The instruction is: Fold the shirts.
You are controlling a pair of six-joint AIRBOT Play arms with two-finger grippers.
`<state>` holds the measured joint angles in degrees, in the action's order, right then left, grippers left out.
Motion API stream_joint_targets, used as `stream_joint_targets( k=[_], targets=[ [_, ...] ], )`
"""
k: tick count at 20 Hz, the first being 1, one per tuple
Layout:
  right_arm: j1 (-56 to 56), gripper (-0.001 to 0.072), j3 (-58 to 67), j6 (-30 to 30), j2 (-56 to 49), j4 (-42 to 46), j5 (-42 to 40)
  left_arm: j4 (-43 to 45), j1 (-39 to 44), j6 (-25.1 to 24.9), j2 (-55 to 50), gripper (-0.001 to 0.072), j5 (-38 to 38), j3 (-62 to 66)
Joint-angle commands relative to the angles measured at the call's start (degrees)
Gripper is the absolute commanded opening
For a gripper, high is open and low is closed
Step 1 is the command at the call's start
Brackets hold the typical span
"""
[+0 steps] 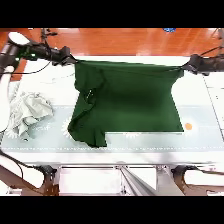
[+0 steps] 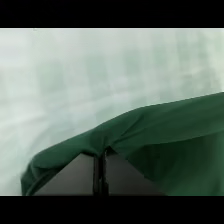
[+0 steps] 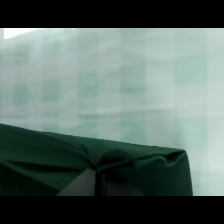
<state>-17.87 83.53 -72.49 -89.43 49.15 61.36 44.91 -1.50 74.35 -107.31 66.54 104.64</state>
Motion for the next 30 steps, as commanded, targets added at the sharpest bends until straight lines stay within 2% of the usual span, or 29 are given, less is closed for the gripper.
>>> stream_joint_targets(
  k=[1,2,3,4,6,9,11,14,17,21,25,30],
  targets=[
    [0.6,0.0023,8.2,-5.0,-13.1,-4.6,-2.0,-0.2,1.6,1.0,-6.8,0.0024,-5.1,4.8],
    [0.6,0.0116,8.6,-6.8,-14.6,-6.8,-3.3,-0.2,2.1,1.5,-7.5,0.0050,-5.0,4.8],
    [0.6,0.0261,8.6,-7.7,-15.5,-8.5,-3.9,-0.2,2.7,2.9,-7.9,0.0256,-4.6,4.8],
    [0.6,0.0422,8.6,-7.6,-16.0,-9.2,-4.0,-0.1,2.9,3.9,-8.0,0.0501,-3.2,4.8],
    [-0.6,0.0416,8.8,-6.9,-15.4,-9.1,-1.3,2.7,1.6,4.3,-7.5,0.0510,4.8,6.4],
    [-7.8,0.0415,10.8,-6.3,-12.3,-8.0,8.2,15.2,-3.7,11.1,-4.9,0.0510,22.1,8.6],
    [-13.9,0.0415,10.6,-6.1,-8.7,-6.6,14.6,19.9,-7.6,12.3,0.0,0.0509,26.4,6.0],
    [-20.6,0.0415,3.7,-3.0,-1.2,-3.5,17.5,19.8,-11.1,8.6,14.0,0.0508,21.1,-11.3],
    [-23.3,0.0415,-13.0,1.2,7.8,-4.4,13.4,19.1,-13.5,5.8,30.4,0.0508,11.3,-42.2],
    [-23.3,0.0415,-33.0,8.6,16.8,-13.3,8.6,6.5,-18.7,-1.7,47.9,0.0507,3.4,-74.8],
    [-23.3,0.0414,-37.1,11.2,17.4,-15.5,10.9,2.9,-22.7,-2.3,54.6,0.0507,3.0,-87.0],
    [-23.0,0.0414,-37.1,11.3,17.4,-16.3,12.2,-3.0,-22.1,-4.6,53.7,0.0507,-0.7,-87.1]
  ],
)
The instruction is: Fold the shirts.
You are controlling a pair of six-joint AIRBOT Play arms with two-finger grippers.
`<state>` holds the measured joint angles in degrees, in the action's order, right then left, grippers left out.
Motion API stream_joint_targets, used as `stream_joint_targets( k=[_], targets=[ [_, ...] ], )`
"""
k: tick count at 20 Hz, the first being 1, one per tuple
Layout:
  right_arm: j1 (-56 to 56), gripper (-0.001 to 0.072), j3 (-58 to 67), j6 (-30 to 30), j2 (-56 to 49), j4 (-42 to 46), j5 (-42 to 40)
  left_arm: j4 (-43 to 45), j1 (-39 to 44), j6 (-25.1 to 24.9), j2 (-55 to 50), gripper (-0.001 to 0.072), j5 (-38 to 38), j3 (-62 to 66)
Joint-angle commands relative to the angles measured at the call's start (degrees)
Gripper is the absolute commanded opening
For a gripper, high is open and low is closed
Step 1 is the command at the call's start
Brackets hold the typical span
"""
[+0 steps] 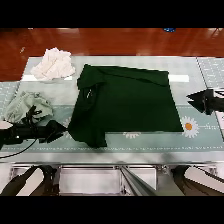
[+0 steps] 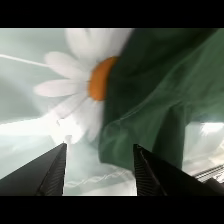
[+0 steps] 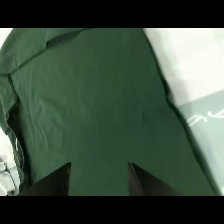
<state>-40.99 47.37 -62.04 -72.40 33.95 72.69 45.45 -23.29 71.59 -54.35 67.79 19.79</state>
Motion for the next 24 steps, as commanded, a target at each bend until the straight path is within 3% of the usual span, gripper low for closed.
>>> stream_joint_targets(
  k=[1,4,12,13,14,15,16,19,24],
  targets=[
    [0.1,0.0414,-1.0,0.9,0.4,-1.1,0.9,-3.5,-0.2,-2.2,0.7,0.0507,-2.0,-2.3],
    [0.2,0.0414,-1.0,0.9,0.4,-1.0,0.8,-5.5,1.9,-4.3,0.0,0.0507,-3.5,-2.3],
    [0.2,0.0413,-1.0,0.5,0.4,-1.0,1.0,-6.5,14.6,-3.4,-6.7,0.0498,-17.5,-2.1],
    [0.2,0.0413,-1.0,0.4,0.4,-1.0,1.0,-6.5,14.8,-3.4,-7.5,0.0444,-17.9,-2.1],
    [0.1,0.0409,-1.0,0.3,0.4,-1.0,1.0,-6.5,14.8,-3.4,-8.2,0.0335,-17.9,-2.1],
    [0.1,0.0409,-1.0,0.1,0.4,-1.0,1.1,-6.5,14.8,-3.4,-8.7,0.0110,-17.9,-2.1],
    [-0.3,0.0409,-0.9,0.1,0.4,-0.9,1.6,-6.5,14.8,-3.4,-8.8,0.0024,-18.1,-2.0],
    [-3.8,0.0409,-1.0,-2.1,0.4,4.6,4.0,-6.5,14.8,-3.4,-8.8,0.0024,-17.6,-2.0],
    [-8.2,0.0409,-4.2,-14.6,0.4,32.3,8.3,-6.5,14.8,-3.4,-8.8,0.0024,-17.2,-2.0]
  ],
)
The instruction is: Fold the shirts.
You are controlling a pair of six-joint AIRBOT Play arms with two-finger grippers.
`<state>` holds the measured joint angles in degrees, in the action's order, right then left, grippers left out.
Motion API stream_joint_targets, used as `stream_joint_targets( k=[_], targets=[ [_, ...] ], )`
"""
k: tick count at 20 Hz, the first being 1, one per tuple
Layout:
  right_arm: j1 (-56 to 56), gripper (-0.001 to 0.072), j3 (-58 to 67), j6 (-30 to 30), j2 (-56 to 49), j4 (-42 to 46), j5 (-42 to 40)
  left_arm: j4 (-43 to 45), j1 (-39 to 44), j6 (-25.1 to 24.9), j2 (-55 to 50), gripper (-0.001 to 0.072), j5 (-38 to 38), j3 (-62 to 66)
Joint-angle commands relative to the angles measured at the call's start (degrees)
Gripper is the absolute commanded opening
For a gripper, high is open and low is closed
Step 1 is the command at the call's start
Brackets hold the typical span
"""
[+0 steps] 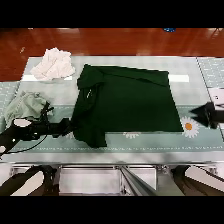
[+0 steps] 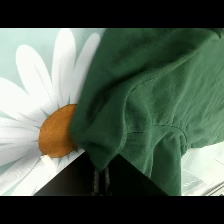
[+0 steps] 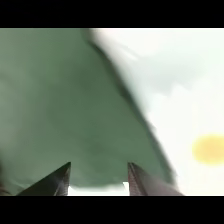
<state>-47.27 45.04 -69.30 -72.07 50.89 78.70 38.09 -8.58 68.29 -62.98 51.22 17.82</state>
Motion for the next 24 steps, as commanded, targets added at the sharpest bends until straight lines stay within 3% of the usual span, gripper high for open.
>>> stream_joint_targets(
  k=[1,10,16,19,20,22,23,24],
  targets=[
    [-1.9,0.0409,-3.4,-7.5,0.0,16.6,2.3,0.9,0.1,-0.1,-0.1,0.0024,-0.6,-0.1],
    [-0.5,0.0409,-5.3,-5.5,-3.8,12.4,1.1,-0.4,0.1,-0.1,-0.1,0.0025,-0.6,-0.1],
    [8.2,0.0409,-5.2,-3.0,-8.4,0.8,-6.5,-1.1,0.1,-0.1,-0.1,0.0025,-0.7,-0.1],
    [12.3,0.0407,-5.2,-3.1,-9.1,-0.5,-9.9,-1.1,0.1,-0.1,-0.1,0.0024,-0.7,-0.1],
    [13.4,0.0359,-5.2,-3.0,-9.1,-1.4,-10.3,-1.1,0.1,-0.1,-0.1,0.0024,-0.7,0.0],
    [14.8,0.0096,-5.2,0.0,-9.0,-5.2,-10.0,-1.1,0.1,-0.2,-0.1,0.0025,-0.8,0.5],
    [14.8,0.0021,-4.9,3.9,-9.0,-9.9,-7.9,-1.0,0.1,-0.2,-0.1,0.0025,-0.5,1.4],
    [14.8,0.0020,-3.8,6.5,-8.7,-14.4,-4.5,-1.0,0.0,-0.2,-0.1,0.0024,0.4,3.2]
  ],
)
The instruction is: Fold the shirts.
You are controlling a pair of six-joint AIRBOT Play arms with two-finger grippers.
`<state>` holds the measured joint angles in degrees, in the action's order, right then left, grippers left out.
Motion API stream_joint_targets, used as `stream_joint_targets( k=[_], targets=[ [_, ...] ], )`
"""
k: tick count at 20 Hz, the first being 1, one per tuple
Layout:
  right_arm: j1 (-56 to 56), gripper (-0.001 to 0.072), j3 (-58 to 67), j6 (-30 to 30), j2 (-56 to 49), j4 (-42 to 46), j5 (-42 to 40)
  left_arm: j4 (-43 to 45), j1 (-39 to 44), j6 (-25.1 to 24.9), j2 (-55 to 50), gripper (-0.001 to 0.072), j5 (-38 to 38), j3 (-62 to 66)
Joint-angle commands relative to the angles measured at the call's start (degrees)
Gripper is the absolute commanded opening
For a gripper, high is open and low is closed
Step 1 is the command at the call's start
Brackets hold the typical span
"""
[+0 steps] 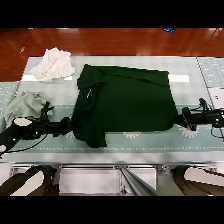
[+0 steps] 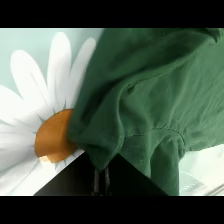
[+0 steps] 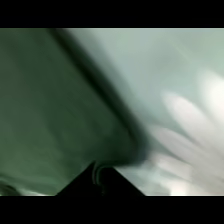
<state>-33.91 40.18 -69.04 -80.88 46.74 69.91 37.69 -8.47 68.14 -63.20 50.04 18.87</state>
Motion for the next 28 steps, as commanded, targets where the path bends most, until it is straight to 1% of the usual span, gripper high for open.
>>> stream_joint_targets(
  k=[1,3,5,6,8,9,11,12,14,16,17,19,20,24,26,28],
  targets=[
    [2.0,0.0020,3.1,7.4,1.4,-13.1,6.9,-0.7,-0.1,0.0,0.2,0.0025,3.3,5.1],
    [4.1,0.0020,10.4,4.9,5.9,-13.3,7.5,-2.0,-0.1,0.3,1.3,0.0024,6.9,14.5],
    [6.3,0.0020,22.6,1.4,10.8,-12.3,6.7,-3.6,-0.1,2.8,3.5,0.0024,8.3,26.8],
    [7.3,0.0020,29.1,-1.3,12.6,-10.3,5.2,-3.7,-0.1,4.1,4.6,0.0024,8.0,33.9],
    [9.4,0.0020,42.8,-8.7,15.2,-6.2,0.4,-3.7,-0.1,6.3,5.4,0.0024,7.4,48.2],
    [10.3,0.0020,49.8,-10.9,16.0,-5.7,-0.6,-3.6,-0.1,7.3,5.4,0.0024,7.4,55.0],
    [10.6,0.0020,62.8,-13.1,16.8,-5.8,0.7,-2.1,-0.1,9.9,5.5,0.0024,7.1,68.3],
    [10.5,0.0020,68.4,-13.3,17.3,-5.2,2.1,0.0,-0.1,11.5,5.6,0.0024,7.2,74.7],
    [10.5,0.0020,78.3,-14.3,19.3,-0.3,5.7,5.5,-0.5,14.7,6.7,0.0024,7.7,84.9],
    [10.5,0.0020,80.3,-14.6,24.0,4.4,7.0,12.1,-1.5,17.2,9.5,0.0024,8.1,91.5],
    [10.5,0.0020,80.3,-14.9,26.7,8.2,8.4,15.7,-2.0,18.2,11.8,0.0024,8.1,93.3],
    [10.5,0.0020,80.3,-15.9,31.1,13.6,12.9,23.2,-2.7,20.2,17.0,0.0024,8.3,94.0],
    [10.5,0.0020,80.3,-16.9,33.0,15.3,14.4,26.8,-2.8,21.6,19.7,0.0024,9.4,94.0],
    [10.6,0.0020,79.5,-17.4,40.0,17.7,16.5,35.1,-2.8,21.9,29.7,0.0024,11.6,94.0],
    [10.6,0.0020,79.5,-18.2,42.1,19.5,18.9,38.8,-2.8,24.7,33.0,0.0024,17.4,94.0],
    [10.6,0.0020,79.5,-19.3,43.4,21.4,21.2,39.8,-3.1,25.2,34.3,0.0024,25.6,93.6]
  ],
)
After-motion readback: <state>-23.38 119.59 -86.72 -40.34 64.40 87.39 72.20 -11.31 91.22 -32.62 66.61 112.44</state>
